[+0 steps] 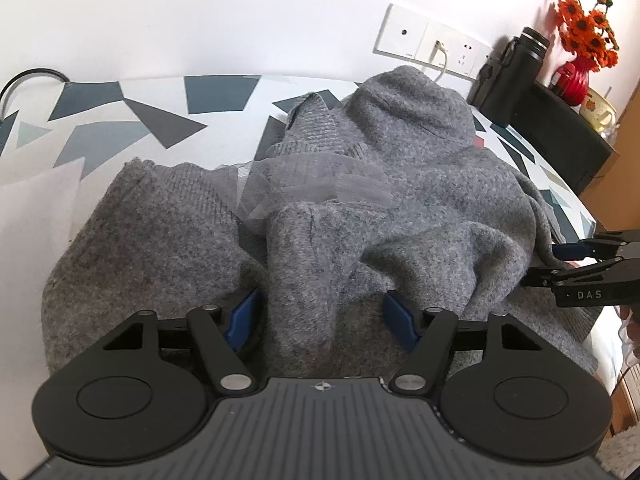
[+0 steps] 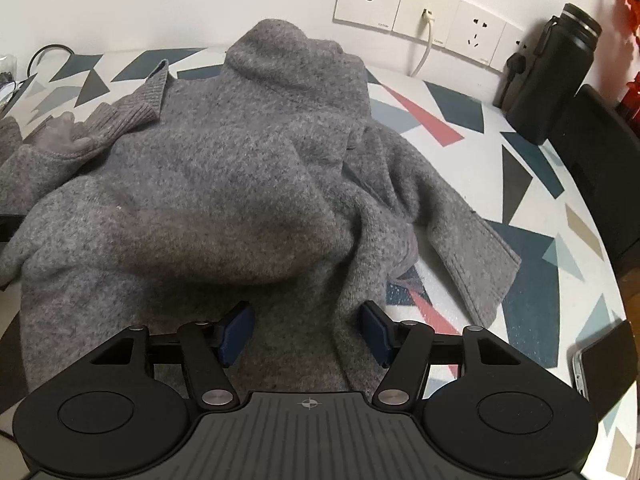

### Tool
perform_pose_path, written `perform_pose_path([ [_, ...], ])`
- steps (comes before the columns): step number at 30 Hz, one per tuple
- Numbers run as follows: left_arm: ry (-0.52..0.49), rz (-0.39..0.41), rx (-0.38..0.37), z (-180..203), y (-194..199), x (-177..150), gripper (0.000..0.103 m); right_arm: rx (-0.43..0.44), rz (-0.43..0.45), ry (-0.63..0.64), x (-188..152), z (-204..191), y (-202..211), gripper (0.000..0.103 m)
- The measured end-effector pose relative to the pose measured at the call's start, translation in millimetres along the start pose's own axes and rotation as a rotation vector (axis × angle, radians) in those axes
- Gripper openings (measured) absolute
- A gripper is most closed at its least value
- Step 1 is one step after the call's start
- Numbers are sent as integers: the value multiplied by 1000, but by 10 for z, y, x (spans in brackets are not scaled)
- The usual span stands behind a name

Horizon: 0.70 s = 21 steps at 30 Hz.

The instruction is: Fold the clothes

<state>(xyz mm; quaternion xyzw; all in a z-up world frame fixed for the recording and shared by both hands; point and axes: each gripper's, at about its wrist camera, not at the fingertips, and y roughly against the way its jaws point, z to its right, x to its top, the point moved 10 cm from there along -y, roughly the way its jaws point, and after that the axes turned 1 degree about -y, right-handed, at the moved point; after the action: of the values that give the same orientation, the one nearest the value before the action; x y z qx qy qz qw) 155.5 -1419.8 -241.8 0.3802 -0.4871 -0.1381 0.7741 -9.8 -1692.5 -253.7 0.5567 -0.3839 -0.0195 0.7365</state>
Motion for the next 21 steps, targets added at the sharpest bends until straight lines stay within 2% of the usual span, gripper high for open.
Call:
perform_pose_path([
  [4, 29, 3, 19, -57, 15, 7, 53, -9, 13, -19, 48, 55, -53, 54],
  [7, 34, -1, 37, -94, 25, 12, 41, -23, 6, -47, 125, 134, -104, 45],
  [9, 29, -8, 48, -117, 34, 9, 30, -21, 3, -58, 171, 181, -143, 44],
  [11, 23, -15, 52, -137, 52, -4, 24, -15, 0, -72, 213, 229, -182, 43],
  [14, 22, -26, 50, -155, 86, -25, 21, 5, -4, -106, 266, 290, -231, 40],
  [21, 28, -67, 26, -90, 134, -109, 19, -1, 16, -103, 427, 296, -337, 23],
])
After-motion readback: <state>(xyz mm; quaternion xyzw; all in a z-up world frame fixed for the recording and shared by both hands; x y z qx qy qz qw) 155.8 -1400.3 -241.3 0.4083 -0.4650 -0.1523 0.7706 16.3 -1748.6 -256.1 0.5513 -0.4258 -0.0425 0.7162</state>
